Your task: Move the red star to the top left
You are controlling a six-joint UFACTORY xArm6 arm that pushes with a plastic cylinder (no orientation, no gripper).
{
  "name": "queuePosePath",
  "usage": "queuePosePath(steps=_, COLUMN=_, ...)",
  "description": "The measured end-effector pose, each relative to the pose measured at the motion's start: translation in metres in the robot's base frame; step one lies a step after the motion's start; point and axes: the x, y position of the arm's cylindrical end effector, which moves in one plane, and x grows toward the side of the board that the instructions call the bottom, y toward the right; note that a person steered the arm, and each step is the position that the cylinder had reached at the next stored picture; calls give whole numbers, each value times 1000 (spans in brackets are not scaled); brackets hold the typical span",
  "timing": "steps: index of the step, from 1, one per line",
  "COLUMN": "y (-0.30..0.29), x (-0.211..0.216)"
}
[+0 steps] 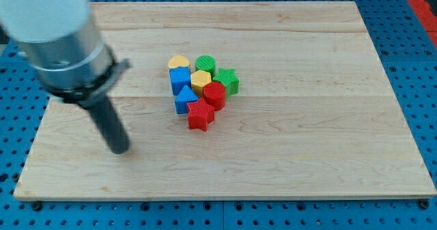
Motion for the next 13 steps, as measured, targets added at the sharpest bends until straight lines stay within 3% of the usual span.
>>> queuePosePath(steps=1, y=21, x=-3)
queuePosePath(steps=4, y=109, x=-68)
queuePosePath(steps=7, y=235, x=-67)
queuePosePath(steps=8, y=244, x=-56)
queuePosePath(steps=10, y=239, x=-162)
queuePosePath(steps=11, y=253, x=-194)
queuePosePath(steps=13, y=258, x=-100)
